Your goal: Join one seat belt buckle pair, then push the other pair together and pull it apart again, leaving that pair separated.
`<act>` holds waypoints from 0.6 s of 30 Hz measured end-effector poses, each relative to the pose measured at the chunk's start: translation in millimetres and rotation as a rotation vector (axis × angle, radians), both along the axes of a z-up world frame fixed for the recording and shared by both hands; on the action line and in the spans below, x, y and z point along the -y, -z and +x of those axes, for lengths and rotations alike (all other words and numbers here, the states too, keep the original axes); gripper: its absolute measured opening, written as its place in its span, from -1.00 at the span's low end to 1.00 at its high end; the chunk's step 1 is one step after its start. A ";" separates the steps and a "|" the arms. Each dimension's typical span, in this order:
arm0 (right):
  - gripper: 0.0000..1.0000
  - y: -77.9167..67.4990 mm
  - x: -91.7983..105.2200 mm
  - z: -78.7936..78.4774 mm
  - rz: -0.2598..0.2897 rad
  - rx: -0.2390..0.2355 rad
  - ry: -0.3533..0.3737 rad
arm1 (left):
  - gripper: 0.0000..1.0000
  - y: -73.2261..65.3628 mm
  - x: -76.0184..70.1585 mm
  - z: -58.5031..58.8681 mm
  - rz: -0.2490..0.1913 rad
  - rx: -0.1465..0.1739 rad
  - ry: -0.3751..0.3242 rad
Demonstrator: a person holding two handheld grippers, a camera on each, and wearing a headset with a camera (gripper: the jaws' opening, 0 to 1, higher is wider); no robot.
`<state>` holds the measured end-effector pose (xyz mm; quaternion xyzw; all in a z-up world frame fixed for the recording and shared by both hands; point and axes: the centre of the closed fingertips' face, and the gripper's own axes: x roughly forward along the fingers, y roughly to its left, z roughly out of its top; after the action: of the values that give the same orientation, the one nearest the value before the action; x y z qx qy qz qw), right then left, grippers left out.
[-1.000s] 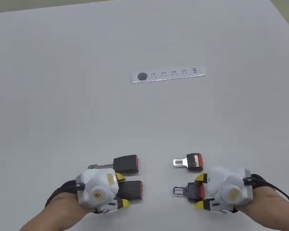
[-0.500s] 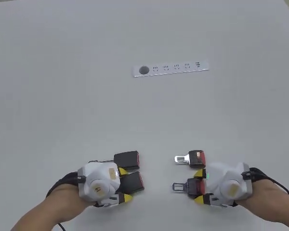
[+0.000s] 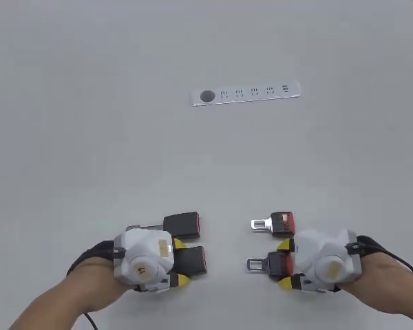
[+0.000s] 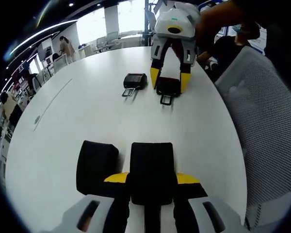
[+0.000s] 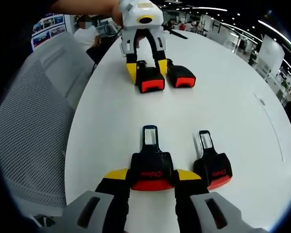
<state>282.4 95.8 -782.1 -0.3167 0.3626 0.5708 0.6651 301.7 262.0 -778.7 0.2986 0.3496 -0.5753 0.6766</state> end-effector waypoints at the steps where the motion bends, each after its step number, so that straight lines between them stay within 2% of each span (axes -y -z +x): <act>1: -0.34 -0.1 0.1 -0.1 -0.001 0.000 -0.002 | -0.30 -0.4 0.3 -0.3 0.001 0.002 0.002; 9: -0.35 1.4 0.0 -0.6 -0.008 0.005 -0.035 | -0.31 -2.1 1.5 -1.3 0.007 0.016 0.034; 17: -0.35 -6.8 -1.7 -2.5 -0.009 0.006 -0.040 | -0.31 -3.4 3.0 -2.0 -0.003 0.019 0.045; 18: -0.35 -7.6 -1.9 -2.6 -0.010 0.004 -0.041 | -0.31 -4.3 3.5 -3.1 0.002 0.030 0.065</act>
<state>279.8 97.7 -774.5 -0.3287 0.3576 0.5816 0.6525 298.7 258.4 -774.5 0.3191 0.3298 -0.5922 0.6624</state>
